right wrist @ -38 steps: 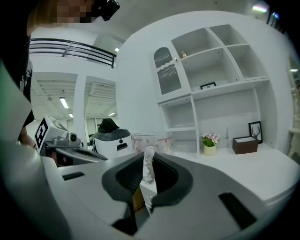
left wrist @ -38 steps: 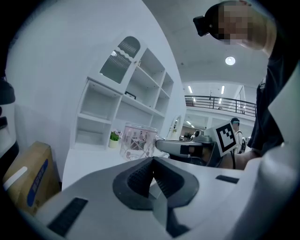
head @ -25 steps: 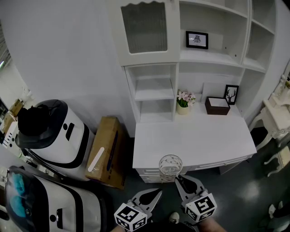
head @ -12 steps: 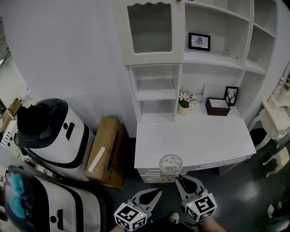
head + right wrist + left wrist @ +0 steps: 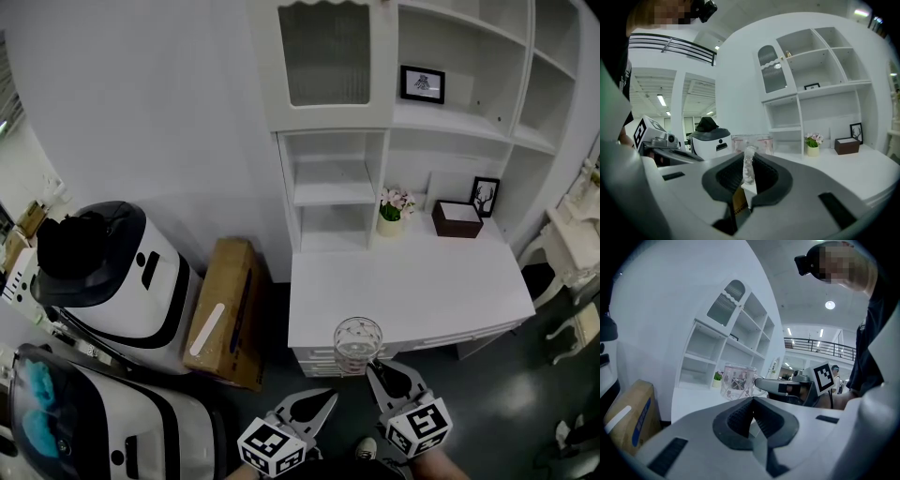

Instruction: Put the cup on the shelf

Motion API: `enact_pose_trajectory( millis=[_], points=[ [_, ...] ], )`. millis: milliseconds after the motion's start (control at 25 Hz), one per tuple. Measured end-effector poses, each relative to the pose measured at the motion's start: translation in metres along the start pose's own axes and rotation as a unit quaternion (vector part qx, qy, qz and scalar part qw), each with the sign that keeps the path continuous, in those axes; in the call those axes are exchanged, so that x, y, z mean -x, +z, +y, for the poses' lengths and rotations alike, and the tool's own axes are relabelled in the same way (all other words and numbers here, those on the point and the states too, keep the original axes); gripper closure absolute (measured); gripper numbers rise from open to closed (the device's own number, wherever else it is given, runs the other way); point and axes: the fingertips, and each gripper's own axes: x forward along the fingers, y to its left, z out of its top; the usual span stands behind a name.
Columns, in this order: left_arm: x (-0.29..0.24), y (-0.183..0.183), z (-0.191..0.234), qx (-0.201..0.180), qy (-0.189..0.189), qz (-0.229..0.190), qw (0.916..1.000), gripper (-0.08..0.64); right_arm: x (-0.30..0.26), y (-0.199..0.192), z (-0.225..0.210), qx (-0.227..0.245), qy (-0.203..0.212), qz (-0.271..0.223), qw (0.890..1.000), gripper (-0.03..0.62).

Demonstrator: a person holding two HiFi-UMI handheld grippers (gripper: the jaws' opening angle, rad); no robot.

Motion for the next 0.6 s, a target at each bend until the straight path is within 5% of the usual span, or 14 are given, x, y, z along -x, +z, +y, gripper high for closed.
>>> enact_pose_trajectory(
  millis=[600],
  points=[
    [0.02,0.007,0.037,-0.003,-0.009,0.003,1.0,0.555,-0.034,0.005,0.02,-0.002,-0.015,-0.007,1.0,0.562]
  ],
)
